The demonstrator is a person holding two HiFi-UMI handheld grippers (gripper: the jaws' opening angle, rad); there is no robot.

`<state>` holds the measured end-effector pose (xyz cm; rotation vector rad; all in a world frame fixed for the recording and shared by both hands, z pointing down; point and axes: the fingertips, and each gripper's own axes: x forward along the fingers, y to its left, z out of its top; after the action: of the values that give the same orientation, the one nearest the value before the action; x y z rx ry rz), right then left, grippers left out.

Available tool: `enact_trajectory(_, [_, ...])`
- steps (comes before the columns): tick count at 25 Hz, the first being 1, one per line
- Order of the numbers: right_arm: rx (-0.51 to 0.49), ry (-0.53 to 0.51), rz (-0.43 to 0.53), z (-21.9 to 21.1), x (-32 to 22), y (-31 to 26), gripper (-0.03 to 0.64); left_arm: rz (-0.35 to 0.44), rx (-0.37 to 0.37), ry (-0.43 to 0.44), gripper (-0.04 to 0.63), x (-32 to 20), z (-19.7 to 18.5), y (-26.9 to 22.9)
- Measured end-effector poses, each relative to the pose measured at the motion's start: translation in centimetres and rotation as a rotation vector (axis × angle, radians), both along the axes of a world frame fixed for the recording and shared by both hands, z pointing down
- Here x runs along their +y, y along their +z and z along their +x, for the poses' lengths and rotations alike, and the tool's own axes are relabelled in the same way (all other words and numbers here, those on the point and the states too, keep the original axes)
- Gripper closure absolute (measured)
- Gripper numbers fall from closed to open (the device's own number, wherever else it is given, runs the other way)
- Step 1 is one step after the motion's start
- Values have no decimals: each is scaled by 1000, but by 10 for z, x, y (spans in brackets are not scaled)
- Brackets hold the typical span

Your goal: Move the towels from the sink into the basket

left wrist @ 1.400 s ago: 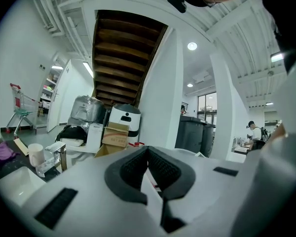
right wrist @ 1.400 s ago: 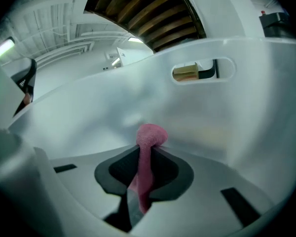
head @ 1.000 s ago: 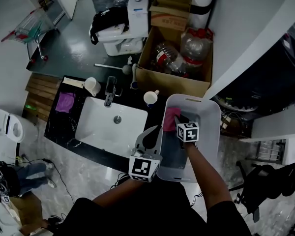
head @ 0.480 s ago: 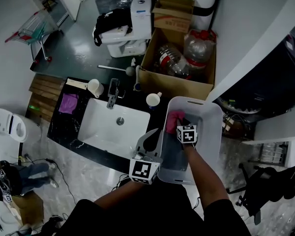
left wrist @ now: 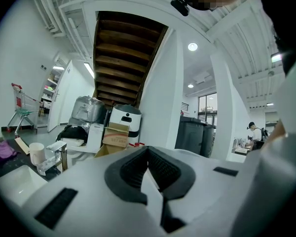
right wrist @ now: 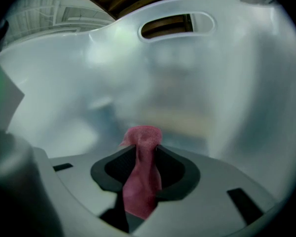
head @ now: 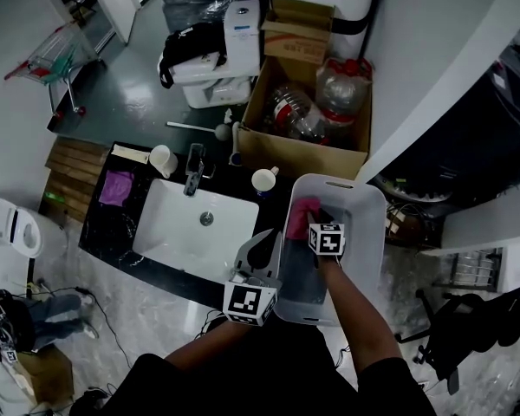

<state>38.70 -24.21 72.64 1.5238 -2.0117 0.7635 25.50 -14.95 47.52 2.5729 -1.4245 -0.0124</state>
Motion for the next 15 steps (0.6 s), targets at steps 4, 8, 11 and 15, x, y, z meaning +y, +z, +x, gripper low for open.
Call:
enact_trajectory(4, [-7,13,38,0,-2,-24,466,2,9,0,582,-1,-4,0])
enact_trajectory(8, [-8,23,77,-2,2,-52,463,13,22,12,583,0,-8,-5])
enact_trajectory(11, [-60,49,107,-9,5,-77,465,18,21,15,583,2,-12,-7])
enact_trajectory(15, [-76,38,204,-27,8,-121,474,18,30,28,583,4,-21,-9])
